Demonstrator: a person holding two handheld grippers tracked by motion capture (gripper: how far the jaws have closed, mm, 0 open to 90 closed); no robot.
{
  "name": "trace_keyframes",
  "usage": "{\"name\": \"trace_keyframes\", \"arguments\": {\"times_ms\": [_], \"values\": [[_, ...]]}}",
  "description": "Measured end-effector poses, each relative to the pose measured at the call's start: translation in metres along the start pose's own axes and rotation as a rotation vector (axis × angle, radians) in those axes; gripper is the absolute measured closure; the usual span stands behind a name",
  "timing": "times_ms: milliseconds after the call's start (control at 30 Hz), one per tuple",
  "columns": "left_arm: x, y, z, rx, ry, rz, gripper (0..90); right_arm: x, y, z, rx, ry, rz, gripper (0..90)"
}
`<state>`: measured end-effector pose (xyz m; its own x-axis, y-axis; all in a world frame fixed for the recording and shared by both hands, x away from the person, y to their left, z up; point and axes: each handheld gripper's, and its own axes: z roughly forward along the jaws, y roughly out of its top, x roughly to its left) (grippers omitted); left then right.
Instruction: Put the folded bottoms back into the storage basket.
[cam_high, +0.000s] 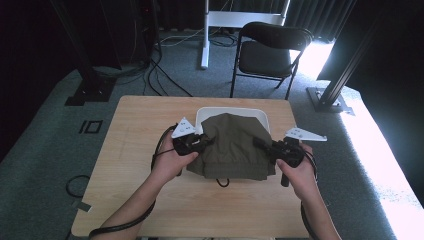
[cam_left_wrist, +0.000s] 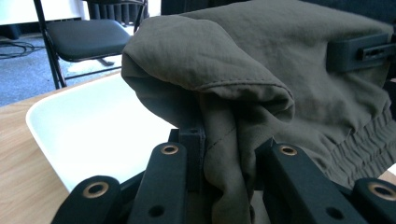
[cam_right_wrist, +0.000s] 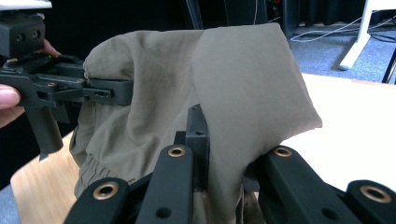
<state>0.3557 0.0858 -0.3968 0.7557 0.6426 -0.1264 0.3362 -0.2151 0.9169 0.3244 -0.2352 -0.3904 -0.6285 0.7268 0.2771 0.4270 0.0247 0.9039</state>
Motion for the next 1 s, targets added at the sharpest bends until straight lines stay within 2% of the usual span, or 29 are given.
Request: {"name": "trace_keyframes", "arguments": {"times_ms": [133, 233, 567, 767, 1000], "values": [[0.007, 0.010, 0.005, -0.040, 0.006, -0.008, 77.1, -0.007, 0.009, 0.003, -0.018, -0.006, 0.011, 79.1], [0.011, 0.017, 0.009, -0.049, 0.007, -0.017, 77.1, -0.012, 0.016, 0.006, -0.032, -0.005, 0.023, 79.1], [0.026, 0.038, 0.024, -0.032, 0.023, -0.018, 77.2, -0.034, 0.035, 0.023, -0.028, -0.053, 0.049, 79.0], [0.038, 0.047, 0.039, -0.026, 0.044, -0.051, 77.2, -0.043, 0.047, 0.036, -0.024, -0.078, 0.057, 79.0], [0.054, 0.051, 0.059, -0.005, 0.056, -0.064, 77.2, -0.061, 0.049, 0.053, -0.010, -0.113, 0.096, 79.0]]}}
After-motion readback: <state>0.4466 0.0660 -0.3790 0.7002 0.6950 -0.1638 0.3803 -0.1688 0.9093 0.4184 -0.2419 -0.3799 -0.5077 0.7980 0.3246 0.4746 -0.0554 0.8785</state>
